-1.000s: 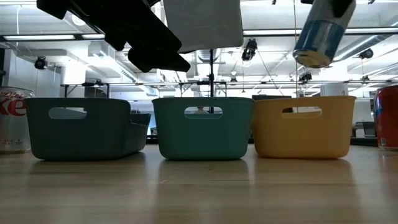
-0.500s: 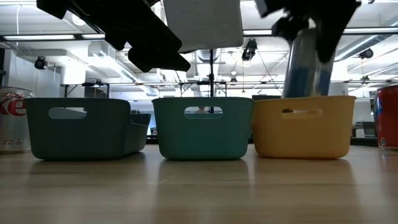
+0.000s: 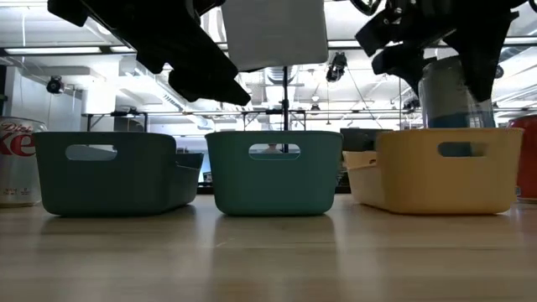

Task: Sort soda cans
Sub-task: Put the top blue-white soda can into the yellow bin

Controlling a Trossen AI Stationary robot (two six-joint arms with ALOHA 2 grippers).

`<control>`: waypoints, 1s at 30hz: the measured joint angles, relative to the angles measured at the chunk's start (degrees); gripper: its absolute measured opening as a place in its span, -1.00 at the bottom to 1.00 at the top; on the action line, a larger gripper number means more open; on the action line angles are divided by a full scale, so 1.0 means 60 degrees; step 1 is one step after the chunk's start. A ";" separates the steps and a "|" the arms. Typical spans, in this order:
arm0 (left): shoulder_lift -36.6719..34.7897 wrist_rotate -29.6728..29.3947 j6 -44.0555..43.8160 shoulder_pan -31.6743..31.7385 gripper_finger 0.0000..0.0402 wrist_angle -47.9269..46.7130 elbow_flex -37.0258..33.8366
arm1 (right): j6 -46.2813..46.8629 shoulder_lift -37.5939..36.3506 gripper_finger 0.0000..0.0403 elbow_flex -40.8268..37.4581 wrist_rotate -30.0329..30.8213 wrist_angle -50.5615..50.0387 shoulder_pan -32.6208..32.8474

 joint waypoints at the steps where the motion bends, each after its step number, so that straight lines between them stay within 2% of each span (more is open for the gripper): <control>1: 0.0000 0.0001 0.0000 0.0000 0.27 0.0002 0.0003 | 0.0058 -0.0061 0.51 -0.0005 0.0052 0.0020 -0.0022; 8: 0.0000 -0.0001 0.0003 0.0000 0.27 0.0033 0.0003 | -0.0021 -0.0184 0.52 0.0006 0.0504 0.0140 -0.0355; 14: 0.0000 -0.0004 0.0003 -0.0006 0.27 0.0172 0.0025 | -0.0624 -0.0194 0.52 0.0003 0.0742 0.0544 -0.1394; 21: 0.0000 -0.0004 0.0066 -0.0007 0.27 0.0105 0.0018 | -0.1213 -0.0202 0.52 -0.0193 0.0556 0.0974 -0.2503; 30: 0.0000 -0.0004 0.0182 -0.0007 0.27 0.0083 0.0010 | -0.1699 -0.0202 0.52 -0.1354 0.0029 0.1848 -0.3061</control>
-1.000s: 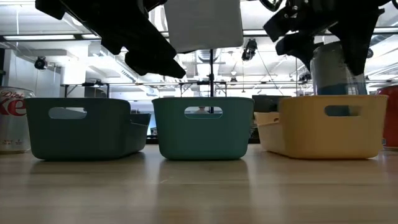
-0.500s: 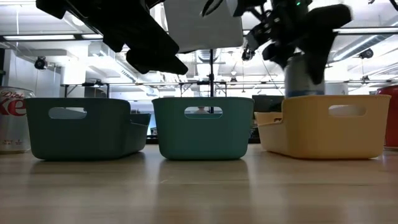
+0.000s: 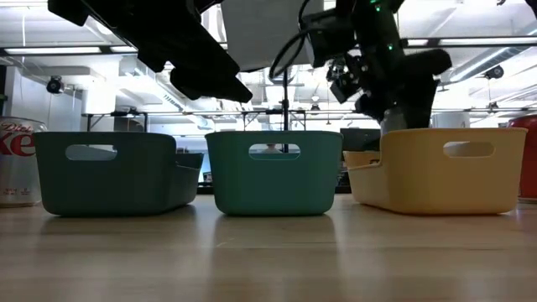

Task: Sort soda cans
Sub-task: Put the top blue-white soda can into the yellow bin

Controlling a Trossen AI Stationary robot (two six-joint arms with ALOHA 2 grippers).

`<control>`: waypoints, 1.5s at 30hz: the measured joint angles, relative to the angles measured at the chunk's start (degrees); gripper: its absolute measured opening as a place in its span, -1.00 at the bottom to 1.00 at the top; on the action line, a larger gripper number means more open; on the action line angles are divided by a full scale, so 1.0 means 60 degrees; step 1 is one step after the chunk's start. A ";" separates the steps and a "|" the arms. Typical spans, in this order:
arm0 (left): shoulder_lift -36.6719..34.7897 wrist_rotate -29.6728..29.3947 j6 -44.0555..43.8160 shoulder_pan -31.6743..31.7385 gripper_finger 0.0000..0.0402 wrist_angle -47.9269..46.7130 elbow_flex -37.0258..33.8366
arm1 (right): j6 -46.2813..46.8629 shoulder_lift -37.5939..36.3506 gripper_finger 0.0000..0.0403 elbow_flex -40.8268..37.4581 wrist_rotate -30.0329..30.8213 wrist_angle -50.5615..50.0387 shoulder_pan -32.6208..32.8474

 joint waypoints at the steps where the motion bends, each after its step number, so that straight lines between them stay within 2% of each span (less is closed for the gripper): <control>1: 0.0000 -0.0001 0.0000 0.0000 0.27 -0.0011 -0.0004 | -0.0011 0.0000 0.52 -0.0097 0.0027 0.0019 -0.0019; 22: 0.0000 -0.0022 0.0251 0.0000 0.27 0.0197 0.0066 | 0.0199 -0.0004 0.57 -0.0181 0.0076 0.0618 -0.0157; 30: 0.0000 -0.0022 0.0251 -0.0002 0.27 0.0201 0.0066 | 0.0534 -0.0004 0.79 -0.0163 0.0483 0.0573 -0.0154; 36: -0.0091 -0.0025 0.0246 -0.0007 0.27 -0.0031 0.0066 | 0.0686 -0.0007 0.82 0.0276 0.0472 0.0220 -0.0102; 45: -0.0860 -0.0139 0.0178 -0.0010 0.27 -0.0687 0.0066 | 0.0907 -0.0017 0.83 0.1575 0.0567 -0.0554 -0.0093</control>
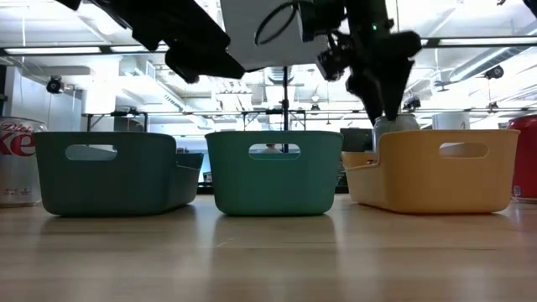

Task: Sort soda cans
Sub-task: Put the top blue-white soda can into the yellow bin, then put the blue-white soda can into the yellow bin

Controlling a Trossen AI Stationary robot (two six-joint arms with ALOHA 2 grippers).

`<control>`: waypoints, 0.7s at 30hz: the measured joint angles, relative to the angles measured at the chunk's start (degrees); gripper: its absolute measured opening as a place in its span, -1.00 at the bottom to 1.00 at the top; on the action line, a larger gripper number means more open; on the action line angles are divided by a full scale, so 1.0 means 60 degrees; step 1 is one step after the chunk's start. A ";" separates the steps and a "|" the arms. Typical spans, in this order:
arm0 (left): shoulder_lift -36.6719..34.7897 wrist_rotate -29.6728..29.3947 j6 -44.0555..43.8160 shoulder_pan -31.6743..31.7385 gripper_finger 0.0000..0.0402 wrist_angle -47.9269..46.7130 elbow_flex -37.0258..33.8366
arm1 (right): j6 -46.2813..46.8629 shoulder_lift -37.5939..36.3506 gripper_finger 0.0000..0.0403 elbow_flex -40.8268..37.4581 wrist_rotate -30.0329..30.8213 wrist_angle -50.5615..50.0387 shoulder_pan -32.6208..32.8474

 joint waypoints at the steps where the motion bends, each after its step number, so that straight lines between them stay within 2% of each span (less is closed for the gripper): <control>1: -0.0086 -0.0066 -0.0032 -0.0016 0.27 -0.0157 -0.0002 | 0.0068 0.0003 0.83 0.0174 0.0002 -0.0198 0.0020; 5: -0.0398 -0.0416 -0.0223 -0.0038 0.27 -0.0529 -0.0055 | 0.0334 -0.0095 0.83 0.0841 0.0018 -0.0874 0.0158; 13: -0.0489 -0.0586 -0.0464 -0.0207 0.27 -0.0482 -0.0120 | 0.1618 -0.1024 0.83 0.1507 0.0069 -0.0971 0.0799; 21: -0.0470 -0.0616 -0.0446 -0.0486 0.27 -0.0207 -0.0124 | 0.3767 -0.1604 0.83 0.1527 0.0011 -0.0849 0.2752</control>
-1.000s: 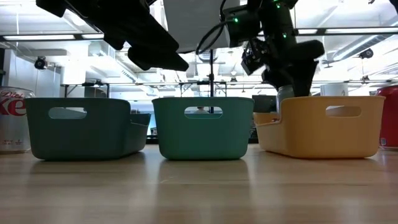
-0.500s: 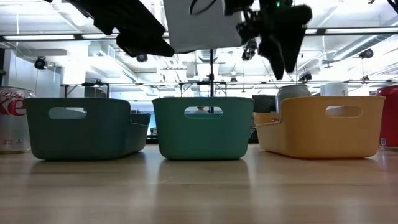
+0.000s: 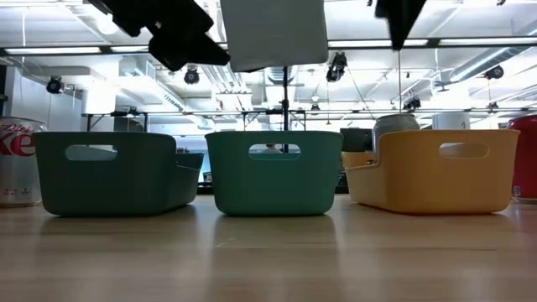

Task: Sort soda cans
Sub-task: Put the blue-white soda can into the yellow bin

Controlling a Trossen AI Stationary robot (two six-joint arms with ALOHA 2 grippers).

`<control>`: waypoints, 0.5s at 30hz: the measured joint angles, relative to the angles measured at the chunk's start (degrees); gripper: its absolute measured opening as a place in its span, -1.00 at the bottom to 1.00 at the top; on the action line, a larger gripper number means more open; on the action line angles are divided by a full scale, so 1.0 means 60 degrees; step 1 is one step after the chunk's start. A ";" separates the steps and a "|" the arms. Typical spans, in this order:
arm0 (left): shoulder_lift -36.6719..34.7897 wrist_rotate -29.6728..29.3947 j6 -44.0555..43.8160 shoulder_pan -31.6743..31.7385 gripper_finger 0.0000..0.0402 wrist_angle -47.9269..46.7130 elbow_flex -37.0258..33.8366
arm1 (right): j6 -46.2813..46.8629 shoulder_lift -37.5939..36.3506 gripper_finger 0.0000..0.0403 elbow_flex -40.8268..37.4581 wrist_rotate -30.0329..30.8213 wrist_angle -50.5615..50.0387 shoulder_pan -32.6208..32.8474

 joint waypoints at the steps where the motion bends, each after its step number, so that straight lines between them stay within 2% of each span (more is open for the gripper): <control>1: 0.0000 -0.0016 0.0014 0.0002 0.27 0.0105 0.0000 | 0.0264 0.0008 0.83 -0.0004 0.0003 0.0009 0.0297; 6: 0.0000 -0.0120 0.0060 0.0004 0.27 0.0690 -0.0004 | 0.1780 0.0253 0.83 -0.0029 0.0208 0.0005 0.1530; 15: 0.0004 -0.0115 0.0499 -0.0015 0.27 0.0800 -0.0004 | 0.4873 0.0363 0.83 -0.0416 0.0149 -0.0644 0.2934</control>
